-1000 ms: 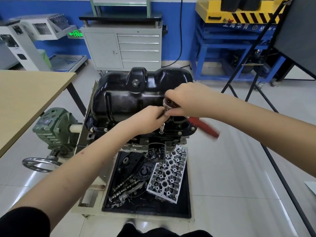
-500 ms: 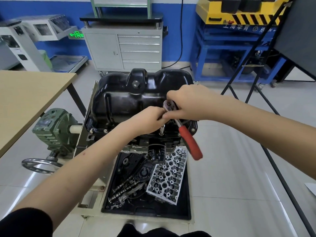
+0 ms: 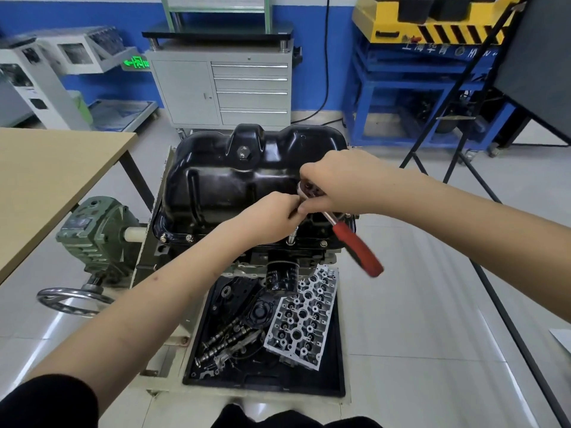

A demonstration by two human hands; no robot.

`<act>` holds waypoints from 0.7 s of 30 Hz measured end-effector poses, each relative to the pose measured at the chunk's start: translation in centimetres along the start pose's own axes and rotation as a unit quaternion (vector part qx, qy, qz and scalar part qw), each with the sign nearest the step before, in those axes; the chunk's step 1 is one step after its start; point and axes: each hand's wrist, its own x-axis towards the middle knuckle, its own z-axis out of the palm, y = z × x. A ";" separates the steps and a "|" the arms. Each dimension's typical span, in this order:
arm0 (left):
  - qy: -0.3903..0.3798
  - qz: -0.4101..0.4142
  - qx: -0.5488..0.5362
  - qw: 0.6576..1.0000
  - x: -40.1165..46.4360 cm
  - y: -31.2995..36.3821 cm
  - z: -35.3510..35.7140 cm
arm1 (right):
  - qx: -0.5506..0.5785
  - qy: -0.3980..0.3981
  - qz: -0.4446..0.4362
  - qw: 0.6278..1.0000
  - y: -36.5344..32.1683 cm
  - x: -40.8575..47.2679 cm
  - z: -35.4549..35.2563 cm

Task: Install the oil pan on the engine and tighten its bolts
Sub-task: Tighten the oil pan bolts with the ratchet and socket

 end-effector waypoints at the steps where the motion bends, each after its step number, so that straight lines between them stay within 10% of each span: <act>1: -0.003 -0.003 0.008 1.000 0.1 0.0 -0.1 | 0.004 0.003 -0.007 1.000 0.0 0.0 0.0; 21: -0.028 -0.006 0.006 1.000 -0.3 0.1 0.0 | -0.083 0.018 -0.071 0.994 0.3 -0.2 0.1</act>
